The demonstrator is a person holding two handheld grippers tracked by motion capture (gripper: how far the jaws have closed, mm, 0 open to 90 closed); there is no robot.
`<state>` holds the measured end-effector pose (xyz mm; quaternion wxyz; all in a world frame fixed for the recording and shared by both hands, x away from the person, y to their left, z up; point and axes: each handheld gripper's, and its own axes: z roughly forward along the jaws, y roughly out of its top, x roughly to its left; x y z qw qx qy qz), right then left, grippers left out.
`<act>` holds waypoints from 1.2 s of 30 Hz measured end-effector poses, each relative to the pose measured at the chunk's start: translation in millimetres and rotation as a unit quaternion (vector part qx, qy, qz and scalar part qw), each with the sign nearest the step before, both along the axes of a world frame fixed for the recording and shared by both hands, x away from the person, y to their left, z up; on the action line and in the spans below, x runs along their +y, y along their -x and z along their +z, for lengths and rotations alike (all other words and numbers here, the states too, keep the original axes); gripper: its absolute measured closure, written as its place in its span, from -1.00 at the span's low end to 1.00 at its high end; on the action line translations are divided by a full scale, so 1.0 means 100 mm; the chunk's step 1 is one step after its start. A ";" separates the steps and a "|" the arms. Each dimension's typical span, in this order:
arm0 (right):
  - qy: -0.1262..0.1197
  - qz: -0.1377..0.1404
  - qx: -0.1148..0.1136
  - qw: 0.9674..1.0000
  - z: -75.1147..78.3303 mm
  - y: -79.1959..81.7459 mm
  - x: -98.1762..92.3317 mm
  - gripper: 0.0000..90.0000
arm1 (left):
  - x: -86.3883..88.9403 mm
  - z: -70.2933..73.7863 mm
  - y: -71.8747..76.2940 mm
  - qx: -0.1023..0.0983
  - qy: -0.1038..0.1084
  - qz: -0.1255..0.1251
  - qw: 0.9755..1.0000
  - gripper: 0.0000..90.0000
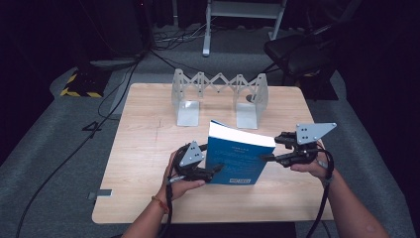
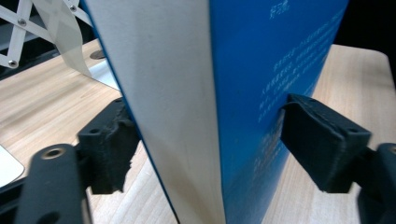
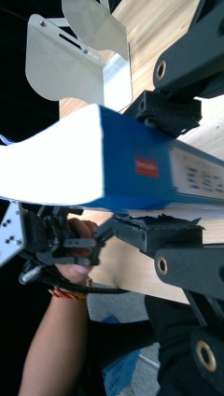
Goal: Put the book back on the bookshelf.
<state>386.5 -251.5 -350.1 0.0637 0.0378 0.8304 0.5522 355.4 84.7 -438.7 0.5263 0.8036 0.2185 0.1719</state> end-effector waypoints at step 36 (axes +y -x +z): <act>0.060 -0.126 -0.035 0.990 0.18 0.24 0.04 0.29 | -0.42 -0.26 -0.36 0.014 -0.018 0.043 0.999 -0.44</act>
